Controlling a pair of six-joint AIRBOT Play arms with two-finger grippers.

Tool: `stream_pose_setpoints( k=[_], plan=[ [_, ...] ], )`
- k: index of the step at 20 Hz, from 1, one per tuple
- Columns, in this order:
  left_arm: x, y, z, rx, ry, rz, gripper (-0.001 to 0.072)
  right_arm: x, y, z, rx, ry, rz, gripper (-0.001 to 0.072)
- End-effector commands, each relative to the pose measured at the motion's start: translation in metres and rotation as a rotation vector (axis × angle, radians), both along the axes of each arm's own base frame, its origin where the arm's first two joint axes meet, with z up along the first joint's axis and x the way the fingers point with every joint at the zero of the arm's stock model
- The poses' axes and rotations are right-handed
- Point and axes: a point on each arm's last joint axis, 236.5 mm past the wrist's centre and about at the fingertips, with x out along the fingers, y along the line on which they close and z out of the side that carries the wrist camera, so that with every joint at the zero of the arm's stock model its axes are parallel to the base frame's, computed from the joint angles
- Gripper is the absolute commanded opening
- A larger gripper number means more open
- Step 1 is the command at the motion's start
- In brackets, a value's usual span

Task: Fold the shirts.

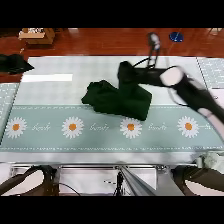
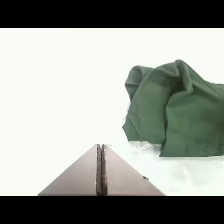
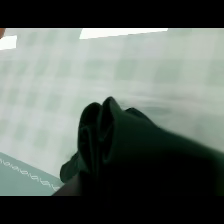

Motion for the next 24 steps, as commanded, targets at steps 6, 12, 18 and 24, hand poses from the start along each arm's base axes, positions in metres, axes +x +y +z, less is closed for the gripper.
stream_pose_setpoints(
  k=[6,12,18,24],
  plan=[
    [-0.024,-0.035,-0.020,0.008,0.065,-0.094,0.0031,0.003,0.075,-0.031,0.094,-0.081,-0.105,0.0038],
    [-0.043,-0.049,-0.065,-0.015,0.179,-0.126,0.0031,-0.001,0.095,-0.003,0.116,-0.100,-0.032,0.0456],
    [-0.035,-0.047,-0.064,-0.003,0.143,-0.119,0.0032,-0.002,0.037,0.021,-0.058,-0.080,0.132,0.0539],
    [-0.034,-0.046,-0.064,0.000,0.138,-0.122,0.0033,-0.043,-0.245,-0.042,-0.628,0.424,-0.089,0.0467]
  ],
)
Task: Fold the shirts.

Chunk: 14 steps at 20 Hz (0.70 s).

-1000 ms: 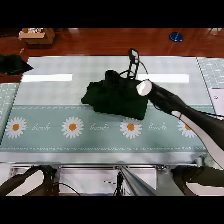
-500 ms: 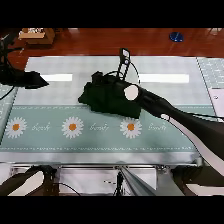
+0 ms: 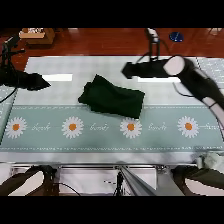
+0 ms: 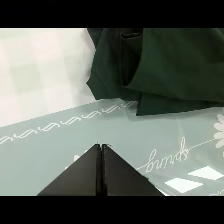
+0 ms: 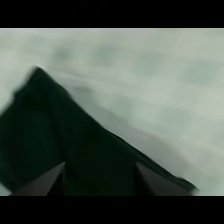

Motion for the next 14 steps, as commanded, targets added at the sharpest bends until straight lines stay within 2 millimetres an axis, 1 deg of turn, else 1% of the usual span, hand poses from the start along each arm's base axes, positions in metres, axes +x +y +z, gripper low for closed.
stream_pose_setpoints(
  k=[1,2,3,4,5,6,8,10,13,14],
  plan=[
    [0.003,0.001,0.001,0.003,-0.012,0.002,0.0032,-0.067,-0.159,-0.054,-0.308,0.392,-0.198,0.0469],
    [0.003,0.001,0.001,0.004,-0.015,0.004,0.0032,-0.080,-0.164,-0.070,-0.250,0.461,-0.227,0.0525],
    [0.004,0.001,0.001,0.004,-0.017,0.006,0.0032,-0.091,-0.158,-0.087,-0.146,0.519,-0.257,0.0597],
    [0.004,0.001,0.001,0.004,-0.017,0.006,0.0033,-0.095,-0.146,-0.101,-0.036,0.546,-0.286,0.0601],
    [0.004,0.001,0.001,0.004,-0.017,0.006,0.0033,-0.095,-0.130,-0.114,0.078,0.550,-0.317,0.0602],
    [0.004,0.001,0.001,0.004,-0.017,0.006,0.0032,-0.092,-0.116,-0.123,0.172,0.539,-0.353,0.0603],
    [0.003,0.001,0.001,0.003,-0.015,0.004,0.0033,-0.079,-0.089,-0.135,0.339,0.484,-0.427,0.0603],
    [0.003,0.001,0.001,0.003,-0.016,0.005,0.0033,-0.070,-0.062,-0.145,0.438,0.468,-0.456,0.0602],
    [0.003,0.001,0.001,0.003,-0.015,0.004,0.0033,-0.068,-0.012,-0.160,0.510,0.488,-0.406,0.0593],
    [0.003,0.001,0.001,0.002,-0.012,0.003,0.0033,-0.067,0.000,-0.165,0.524,0.492,-0.412,0.0574]
  ],
)
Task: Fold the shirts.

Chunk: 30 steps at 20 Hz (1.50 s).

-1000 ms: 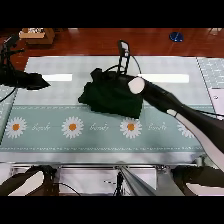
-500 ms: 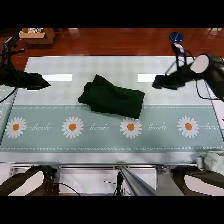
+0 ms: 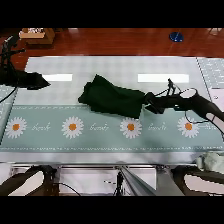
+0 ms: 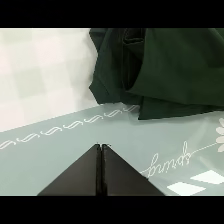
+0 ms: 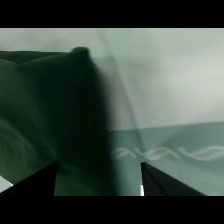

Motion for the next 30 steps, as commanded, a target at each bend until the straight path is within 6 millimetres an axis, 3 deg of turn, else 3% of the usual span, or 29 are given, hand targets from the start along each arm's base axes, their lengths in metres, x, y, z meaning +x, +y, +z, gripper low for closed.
stream_pose_setpoints(
  k=[1,3,5,8,10,12,14,15,16,18,22,24,25,30],
  plan=[
    [-0.002,-0.001,-0.001,-0.001,0.007,-0.004,0.0033,0.012,0.040,-0.016,0.087,-0.017,-0.093,0.0443],
    [-0.005,-0.002,-0.002,-0.002,0.019,-0.011,0.0033,0.022,0.047,-0.006,0.119,-0.052,-0.114,0.0045],
    [-0.007,-0.002,-0.002,-0.003,0.029,-0.017,0.0033,0.035,0.056,0.040,0.165,-0.185,-0.005,0.0038],
    [-0.007,-0.002,-0.002,-0.001,0.025,-0.020,0.0033,0.050,0.034,0.152,0.189,-0.419,0.091,0.0038],
    [-0.006,-0.002,-0.002,0.000,0.023,-0.022,0.0033,0.050,-0.001,0.229,0.162,-0.529,0.056,0.0038],
    [-0.006,-0.002,-0.002,0.001,0.022,-0.023,0.0034,0.038,-0.053,0.303,0.083,-0.613,-0.054,0.0038],
    [-0.006,-0.002,-0.002,0.010,0.012,-0.043,0.0034,0.016,-0.104,0.364,0.006,-0.683,-0.186,0.0038],
    [-0.006,-0.002,-0.002,0.010,0.012,-0.043,0.0034,0.001,-0.126,0.383,-0.046,-0.698,-0.226,0.0038],
    [-0.006,-0.002,-0.002,0.010,0.011,-0.043,0.0034,-0.018,-0.149,0.392,-0.120,-0.682,-0.266,0.0038],
    [-0.006,-0.002,-0.003,0.010,0.014,-0.044,0.0033,-0.057,-0.199,0.380,-0.313,-0.561,-0.345,0.0038],
    [-0.006,-0.002,-0.004,0.022,0.004,-0.069,0.0034,-0.167,-0.300,0.312,-0.678,-0.088,-0.471,0.0037],
    [-0.006,-0.002,-0.004,0.024,0.002,-0.073,0.0034,-0.222,-0.328,0.296,-0.782,0.131,-0.506,0.0037],
    [-0.006,-0.002,-0.005,0.024,0.002,-0.073,0.0034,-0.238,-0.338,0.295,-0.805,0.186,-0.562,0.0036],
    [0.004,0.014,-0.002,0.029,-0.029,-0.018,0.0034,-0.285,-0.361,0.293,-0.905,0.367,-0.648,0.0037]
  ],
)
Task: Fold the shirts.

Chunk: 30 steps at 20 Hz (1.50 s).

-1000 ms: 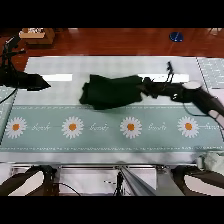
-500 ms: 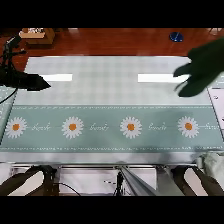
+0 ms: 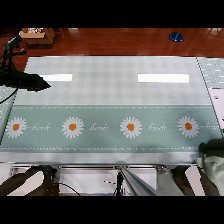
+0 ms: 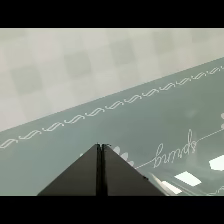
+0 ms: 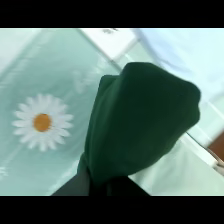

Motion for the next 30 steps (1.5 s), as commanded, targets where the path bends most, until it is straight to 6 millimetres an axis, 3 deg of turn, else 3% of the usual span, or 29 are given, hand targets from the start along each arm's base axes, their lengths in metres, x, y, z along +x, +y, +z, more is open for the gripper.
stream_pose_setpoints(
  k=[1,3,5,7,9,13,18,23,24,26,27,30],
  plan=[
    [0.013,0.015,0.003,0.008,-0.046,0.055,0.0034,-0.056,-0.017,-0.008,-0.042,0.186,-0.153,0.0037],
    [0.021,0.026,0.003,0.011,-0.064,0.091,0.0034,-0.080,-0.015,-0.026,-0.035,0.280,-0.199,0.0037],
    [0.029,0.036,-0.002,0.012,-0.068,0.124,0.0034,-0.101,-0.004,-0.059,0.017,0.384,-0.205,0.0037],
    [0.038,0.043,-0.007,0.015,-0.078,0.150,0.0034,-0.141,0.002,-0.089,0.039,0.567,-0.253,0.0037],
    [0.042,0.051,-0.014,0.021,-0.072,0.168,0.0034,-0.183,0.000,-0.097,0.001,0.755,-0.321,0.0037],
    [0.043,0.071,-0.024,0.048,-0.058,0.193,0.0034,-0.221,0.000,-0.113,-0.058,0.954,-0.315,0.0039],
    [0.049,0.093,-0.021,0.062,-0.088,0.249,0.0034,-0.245,0.000,-0.127,-0.079,1.131,-0.291,0.0039],
    [0.049,0.100,-0.021,0.068,-0.092,0.265,0.0034,-0.272,0.006,-0.141,-0.025,1.060,-0.436,0.0044],
    [0.049,0.100,-0.021,0.068,-0.092,0.265,0.0034,-0.274,0.009,-0.148,-0.005,1.020,-0.468,0.0116],
    [0.049,0.100,-0.021,0.067,-0.092,0.266,0.0034,-0.275,0.008,-0.159,0.007,0.949,-0.507,0.0443],
    [0.049,0.100,-0.021,0.068,-0.092,0.265,0.0034,-0.275,0.004,-0.160,-0.009,0.938,-0.506,0.0515],
    [0.049,0.100,-0.021,0.066,-0.092,0.266,0.0034,-0.257,-0.020,-0.157,-0.076,0.849,-0.496,0.0518]
  ],
)
